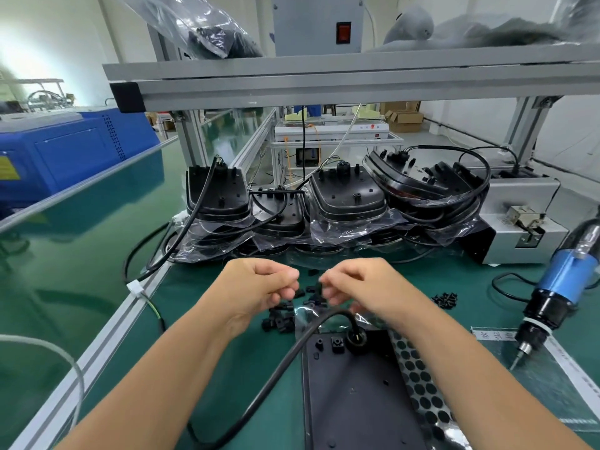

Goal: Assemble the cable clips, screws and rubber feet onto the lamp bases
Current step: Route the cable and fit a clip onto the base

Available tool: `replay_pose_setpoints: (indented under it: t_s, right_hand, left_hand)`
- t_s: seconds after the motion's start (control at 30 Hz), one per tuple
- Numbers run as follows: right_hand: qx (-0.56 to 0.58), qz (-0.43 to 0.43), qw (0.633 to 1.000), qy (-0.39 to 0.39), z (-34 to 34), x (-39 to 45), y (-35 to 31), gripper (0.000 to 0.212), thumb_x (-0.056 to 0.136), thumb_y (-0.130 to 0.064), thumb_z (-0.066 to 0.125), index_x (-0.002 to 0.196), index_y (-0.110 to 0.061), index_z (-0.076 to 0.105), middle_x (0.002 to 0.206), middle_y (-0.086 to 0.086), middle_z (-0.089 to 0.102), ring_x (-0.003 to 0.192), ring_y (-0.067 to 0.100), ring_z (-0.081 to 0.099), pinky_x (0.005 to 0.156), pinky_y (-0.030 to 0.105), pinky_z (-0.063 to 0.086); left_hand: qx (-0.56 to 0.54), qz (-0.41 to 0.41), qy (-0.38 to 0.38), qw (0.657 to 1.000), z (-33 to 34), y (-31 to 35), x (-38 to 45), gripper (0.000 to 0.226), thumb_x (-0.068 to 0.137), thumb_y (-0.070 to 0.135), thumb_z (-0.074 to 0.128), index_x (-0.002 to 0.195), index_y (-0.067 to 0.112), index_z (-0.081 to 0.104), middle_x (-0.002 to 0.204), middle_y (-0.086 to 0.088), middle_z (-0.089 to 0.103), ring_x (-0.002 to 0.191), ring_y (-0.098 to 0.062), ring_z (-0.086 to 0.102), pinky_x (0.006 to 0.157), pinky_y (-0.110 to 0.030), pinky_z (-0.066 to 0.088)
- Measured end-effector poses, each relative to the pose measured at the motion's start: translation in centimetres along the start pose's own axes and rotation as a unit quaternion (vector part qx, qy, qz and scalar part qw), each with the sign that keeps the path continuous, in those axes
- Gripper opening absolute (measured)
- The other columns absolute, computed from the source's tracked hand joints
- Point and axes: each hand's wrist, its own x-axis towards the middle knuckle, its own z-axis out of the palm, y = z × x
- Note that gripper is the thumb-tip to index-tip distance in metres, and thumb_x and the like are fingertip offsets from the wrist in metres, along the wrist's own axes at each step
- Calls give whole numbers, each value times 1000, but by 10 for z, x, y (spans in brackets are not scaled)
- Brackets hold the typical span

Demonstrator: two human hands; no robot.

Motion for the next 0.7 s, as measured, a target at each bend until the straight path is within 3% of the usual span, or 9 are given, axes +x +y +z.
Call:
replay_pose_setpoints:
  t_s: [0.1,0.2,0.27,0.33,0.43,0.6,0.7]
  right_hand:
    - [22,-11,999,-25,-15,-21,13,21,99,-21,54,92,-21,74,86,-7,76,75,2,69,63,13,50]
    - [-18,2,1000,18,-11,-25,24,20,96,-9,56,95,-18,74,78,-10,75,70,-1,68,62,12,50]
    - [-8,17,999,43,-8,-23,28,20,95,-4,55,97,-13,72,75,-6,75,68,2,69,60,13,51]
    - [-13,26,998,55,-8,-22,29,20,95,-3,55,95,-14,72,75,-3,74,66,2,68,59,14,52]
    - [-11,25,998,60,-5,-20,31,20,96,-5,55,94,-16,72,74,-5,73,63,0,66,58,13,50]
    - [4,16,997,78,-1,-17,33,22,94,-4,56,89,-18,72,69,-8,73,59,-2,65,54,10,47]
    - [-6,11,997,77,0,-13,33,22,94,-4,56,87,-19,71,70,-5,73,58,-2,64,53,13,48]
  left_hand:
    - [61,13,-11,998,-5,5,-2,9,80,5,75,71,8,76,70,-11,72,57,-9,65,50,-14,49]
    - [204,46,16,978,0,-4,0,12,83,6,72,73,11,75,67,-8,72,60,-12,64,54,-17,50]
    - [348,82,18,934,7,-13,4,9,84,12,72,84,20,76,72,-1,72,65,-12,63,61,-15,48]
    - [500,110,-4,859,15,-25,8,27,86,20,70,112,27,72,95,2,67,84,-14,61,75,-16,45]
    - [596,149,-43,788,27,-36,16,40,95,28,59,134,37,55,114,0,51,113,-21,47,93,-31,43]
    - [683,164,-86,707,32,-33,35,49,96,11,48,137,38,49,116,-4,48,112,-26,42,87,-39,46]
    - [698,150,-100,693,37,-27,42,35,93,16,56,126,26,60,104,-5,50,109,-28,51,81,-35,46]
